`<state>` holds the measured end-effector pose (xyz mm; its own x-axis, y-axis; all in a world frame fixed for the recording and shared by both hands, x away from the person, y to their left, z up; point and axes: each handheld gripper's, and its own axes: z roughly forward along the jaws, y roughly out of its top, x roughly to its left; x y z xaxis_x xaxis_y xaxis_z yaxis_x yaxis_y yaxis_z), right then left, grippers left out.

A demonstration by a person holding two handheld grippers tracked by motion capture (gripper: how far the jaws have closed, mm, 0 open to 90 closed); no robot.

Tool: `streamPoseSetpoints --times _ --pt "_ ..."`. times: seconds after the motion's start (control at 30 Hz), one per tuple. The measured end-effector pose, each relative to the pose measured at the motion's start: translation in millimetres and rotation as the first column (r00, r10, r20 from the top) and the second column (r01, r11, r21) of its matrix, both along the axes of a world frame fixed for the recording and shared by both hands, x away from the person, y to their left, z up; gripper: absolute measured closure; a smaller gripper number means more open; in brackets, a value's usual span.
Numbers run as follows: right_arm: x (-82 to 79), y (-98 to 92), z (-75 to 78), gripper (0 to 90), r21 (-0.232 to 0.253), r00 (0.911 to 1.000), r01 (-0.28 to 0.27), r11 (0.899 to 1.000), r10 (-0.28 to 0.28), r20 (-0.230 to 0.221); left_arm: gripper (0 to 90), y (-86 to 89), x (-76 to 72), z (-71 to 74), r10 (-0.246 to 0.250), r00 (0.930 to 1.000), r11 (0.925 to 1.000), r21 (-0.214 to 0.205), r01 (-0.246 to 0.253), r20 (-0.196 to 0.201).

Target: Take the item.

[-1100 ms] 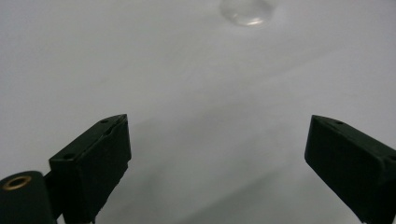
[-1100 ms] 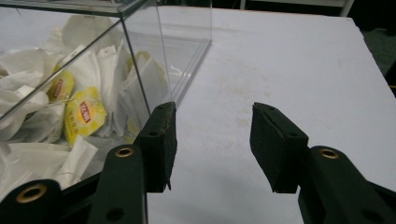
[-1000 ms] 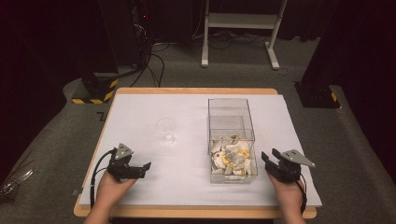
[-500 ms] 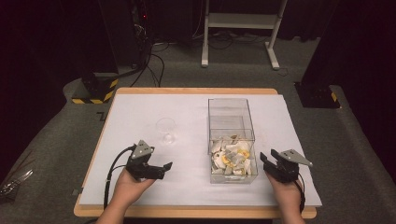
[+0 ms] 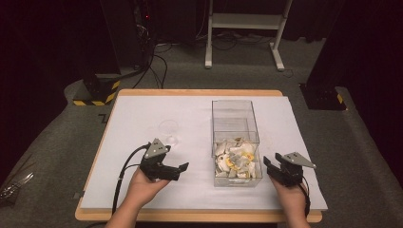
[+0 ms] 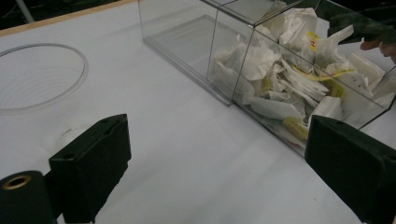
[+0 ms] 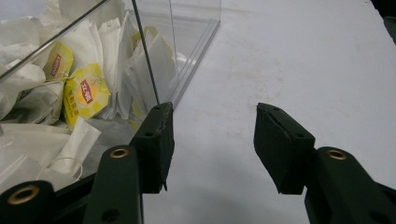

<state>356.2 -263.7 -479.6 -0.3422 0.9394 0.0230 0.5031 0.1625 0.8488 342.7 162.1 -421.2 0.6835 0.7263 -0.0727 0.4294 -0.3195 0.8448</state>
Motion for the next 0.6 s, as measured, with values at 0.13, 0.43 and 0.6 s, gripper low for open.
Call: streamPoseSetpoints --times 0.13,0.43,0.6 --pt "0.8 1.1 -1.0 47.9 -0.004 0.9999 -0.011 1.0 0.011 -0.005 7.9 -7.8 1.3 3.7 -0.019 0.9998 0.9997 -0.014 0.019 0.003" --pt "1.9 0.9 -3.6 48.9 -0.002 0.9997 -0.019 1.0 0.019 -0.016 8.7 -31.5 6.8 14.7 -0.081 0.9966 0.9962 -0.032 0.081 0.019" --pt "0.0 -2.0 -2.3 48.5 0.013 1.0 0.001 1.0 -0.001 0.0 8.8 -47.4 9.6 19.2 -0.111 0.9935 0.9933 -0.029 0.112 0.024"
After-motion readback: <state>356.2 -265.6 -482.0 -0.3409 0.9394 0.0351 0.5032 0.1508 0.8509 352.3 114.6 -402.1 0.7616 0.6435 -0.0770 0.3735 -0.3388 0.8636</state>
